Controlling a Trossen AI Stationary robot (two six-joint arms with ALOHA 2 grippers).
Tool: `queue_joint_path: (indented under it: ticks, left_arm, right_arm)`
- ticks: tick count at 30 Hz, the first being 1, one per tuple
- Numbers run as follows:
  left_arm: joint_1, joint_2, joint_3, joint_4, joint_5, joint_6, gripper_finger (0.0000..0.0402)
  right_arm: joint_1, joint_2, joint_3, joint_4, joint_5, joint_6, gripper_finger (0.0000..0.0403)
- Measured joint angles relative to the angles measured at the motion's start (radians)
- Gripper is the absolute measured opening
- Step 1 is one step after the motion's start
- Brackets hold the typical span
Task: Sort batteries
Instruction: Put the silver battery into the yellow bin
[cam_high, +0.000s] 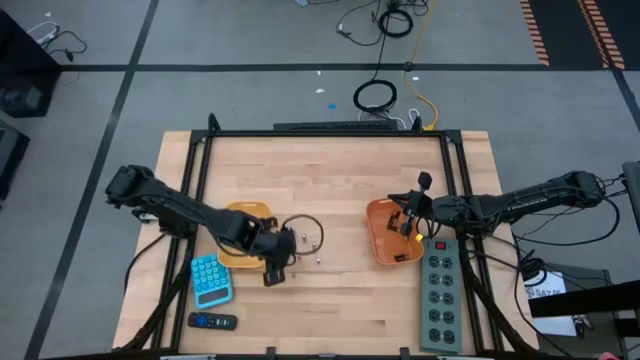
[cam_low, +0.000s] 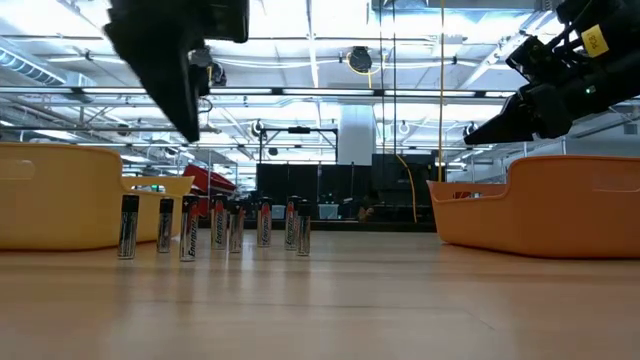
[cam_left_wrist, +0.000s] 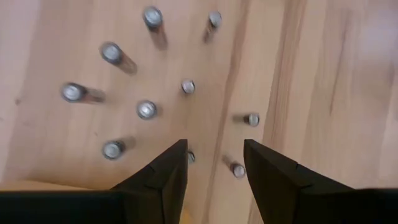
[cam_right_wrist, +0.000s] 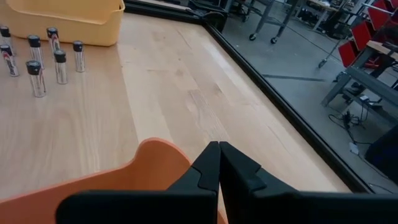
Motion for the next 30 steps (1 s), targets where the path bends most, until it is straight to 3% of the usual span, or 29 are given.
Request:
queue_joint_path:
  ticks: [12,19,30]
  left_arm:
    - [-0.16,0.031,0.003,0.005,-0.131,-0.021,0.0166]
    - [-0.2,0.053,0.003,0.006,-0.127,-0.109,0.0166]
    - [-0.197,0.18,0.003,0.005,-0.024,-0.175,0.0166]
  right_arm:
    - [0.0,0.0,0.0,-0.002,-0.009,0.068,0.0]
    - [0.0,0.011,0.0,-0.01,-0.01,0.099,0.0]
    - [0.0,0.067,0.0,0.004,-0.007,0.105,0.0]
